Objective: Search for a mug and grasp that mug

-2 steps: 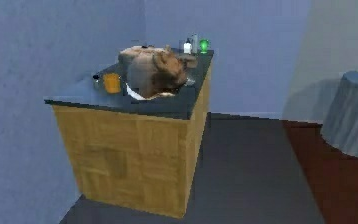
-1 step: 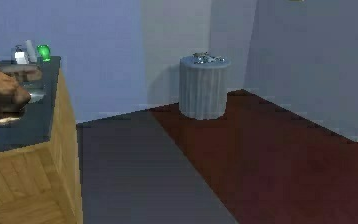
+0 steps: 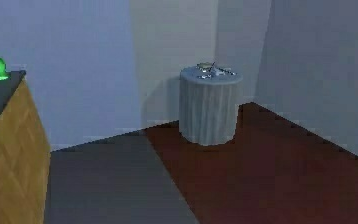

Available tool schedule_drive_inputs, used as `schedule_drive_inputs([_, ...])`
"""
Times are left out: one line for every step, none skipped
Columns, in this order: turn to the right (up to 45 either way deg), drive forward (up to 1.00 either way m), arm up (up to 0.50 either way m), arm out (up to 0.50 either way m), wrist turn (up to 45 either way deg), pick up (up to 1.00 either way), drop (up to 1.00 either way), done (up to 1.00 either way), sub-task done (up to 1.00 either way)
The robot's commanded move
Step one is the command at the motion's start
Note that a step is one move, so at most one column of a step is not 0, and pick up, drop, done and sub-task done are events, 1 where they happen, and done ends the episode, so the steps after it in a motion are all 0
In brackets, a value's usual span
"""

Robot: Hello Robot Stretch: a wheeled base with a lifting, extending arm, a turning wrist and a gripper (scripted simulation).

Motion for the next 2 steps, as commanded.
schedule_drive_inputs([-45.0, 0.00, 0.00, 0.00, 0.0, 0.00, 0.00, 0.00, 0.00])
schedule_drive_inputs([-45.0, 0.00, 0.00, 0.00, 0.0, 0.00, 0.00, 0.00, 0.00])
